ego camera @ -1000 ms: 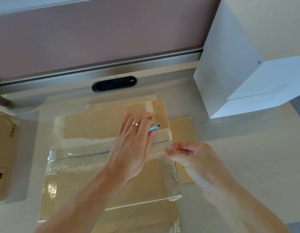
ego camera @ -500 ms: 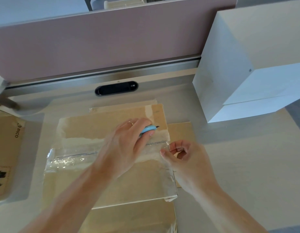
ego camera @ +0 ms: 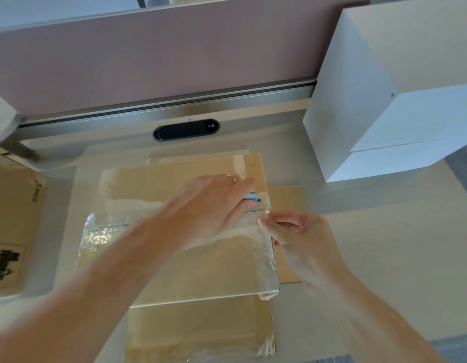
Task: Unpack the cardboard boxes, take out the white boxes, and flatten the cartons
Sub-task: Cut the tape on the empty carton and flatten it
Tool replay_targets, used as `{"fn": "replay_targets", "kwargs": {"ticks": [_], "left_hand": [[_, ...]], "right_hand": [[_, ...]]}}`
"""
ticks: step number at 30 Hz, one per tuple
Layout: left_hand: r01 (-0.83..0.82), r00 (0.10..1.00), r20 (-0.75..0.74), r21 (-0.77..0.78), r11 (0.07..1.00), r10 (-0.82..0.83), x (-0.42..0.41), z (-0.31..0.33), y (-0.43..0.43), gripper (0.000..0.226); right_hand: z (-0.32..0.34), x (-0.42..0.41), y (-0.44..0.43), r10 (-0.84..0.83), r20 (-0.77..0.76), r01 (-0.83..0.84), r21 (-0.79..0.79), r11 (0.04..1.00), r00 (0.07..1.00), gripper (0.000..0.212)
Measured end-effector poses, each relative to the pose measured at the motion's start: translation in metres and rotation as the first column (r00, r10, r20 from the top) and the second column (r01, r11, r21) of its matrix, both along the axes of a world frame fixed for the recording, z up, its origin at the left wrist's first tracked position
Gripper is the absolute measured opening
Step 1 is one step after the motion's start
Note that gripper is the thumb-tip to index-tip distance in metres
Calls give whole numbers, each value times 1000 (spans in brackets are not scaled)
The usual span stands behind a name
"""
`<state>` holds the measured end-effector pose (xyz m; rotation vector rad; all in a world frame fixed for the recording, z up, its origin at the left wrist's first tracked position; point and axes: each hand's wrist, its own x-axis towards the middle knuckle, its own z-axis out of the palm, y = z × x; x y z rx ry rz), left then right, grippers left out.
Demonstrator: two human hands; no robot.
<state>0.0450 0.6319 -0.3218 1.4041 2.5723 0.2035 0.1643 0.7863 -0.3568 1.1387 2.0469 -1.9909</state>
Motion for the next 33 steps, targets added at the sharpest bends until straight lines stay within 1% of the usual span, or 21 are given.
{"fn": "replay_targets", "kwargs": {"ticks": [3, 5, 9, 13, 21, 24, 28, 29, 31, 33], "left_hand": [[46, 998, -43, -18, 999, -47, 1, -3, 1, 43], [60, 995, -76, -3, 998, -60, 0, -5, 2, 40], [102, 985, -140, 26, 994, -98, 0, -6, 5, 30], [147, 976, -169, 40, 988, -138, -1, -7, 7, 28], [167, 970, -173, -37, 985, -171, 0, -5, 17, 33], [160, 974, -145, -88, 983, -172, 1, -4, 25, 27], [162, 977, -112, -163, 973, -182, 1, -2, 39, 9], [162, 975, -119, -190, 968, -186, 1, -2, 43, 9], [153, 969, -155, -227, 962, -191, -1, -1, 49, 19], [148, 963, -187, -232, 961, -193, -2, -2, 49, 22]], "right_hand": [[-3, 1, 0, -19, -3, 19, -26, 999, 1000, 6], [-4, 0, -1, -40, -16, 39, -41, 998, 999, 5], [-6, -1, -2, -54, -32, 53, -29, 998, 998, 6], [-9, 0, -3, -65, -44, 64, -18, 998, 997, 6], [-15, 1, -4, -120, -62, 123, 42, 992, 991, 10], [-16, 0, -5, -141, -71, 146, 67, 987, 987, 14], [-19, 1, -4, -150, -74, 158, 105, 982, 986, 16], [-20, 1, -4, -154, -77, 162, 110, 981, 985, 16], [-22, 0, -4, -158, -85, 168, 122, 978, 984, 17], [-22, 0, -3, -167, -96, 178, 120, 977, 981, 17]]}}
